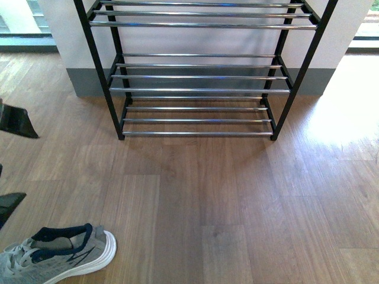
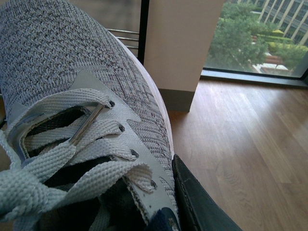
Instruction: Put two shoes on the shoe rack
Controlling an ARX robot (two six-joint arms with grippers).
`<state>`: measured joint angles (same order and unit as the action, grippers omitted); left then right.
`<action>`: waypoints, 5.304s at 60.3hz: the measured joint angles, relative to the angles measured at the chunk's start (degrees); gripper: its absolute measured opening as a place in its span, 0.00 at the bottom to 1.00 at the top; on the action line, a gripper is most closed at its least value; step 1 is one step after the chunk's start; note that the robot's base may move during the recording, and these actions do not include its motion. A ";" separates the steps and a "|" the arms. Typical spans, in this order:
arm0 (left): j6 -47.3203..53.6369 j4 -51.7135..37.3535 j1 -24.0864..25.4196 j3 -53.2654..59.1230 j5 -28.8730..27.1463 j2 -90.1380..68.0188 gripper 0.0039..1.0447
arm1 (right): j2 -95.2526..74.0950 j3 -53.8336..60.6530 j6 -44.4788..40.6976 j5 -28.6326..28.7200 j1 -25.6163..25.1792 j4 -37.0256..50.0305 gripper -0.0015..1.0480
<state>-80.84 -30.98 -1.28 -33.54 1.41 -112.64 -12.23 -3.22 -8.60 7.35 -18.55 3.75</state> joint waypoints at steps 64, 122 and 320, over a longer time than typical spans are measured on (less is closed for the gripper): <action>-9.31 9.60 6.95 -22.88 1.68 -34.64 0.91 | 0.00 0.00 0.00 0.00 0.00 0.00 0.01; 4.28 30.16 6.43 -45.55 -6.64 -51.08 0.12 | 0.00 0.00 0.00 0.00 0.00 0.00 0.01; 80.56 32.11 -21.44 21.62 -53.57 91.27 0.05 | 0.00 0.00 0.00 0.00 0.00 0.00 0.01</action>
<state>-0.27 1.13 -22.72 -11.92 -52.16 -21.37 -12.23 -3.22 -8.60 7.35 -18.55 3.75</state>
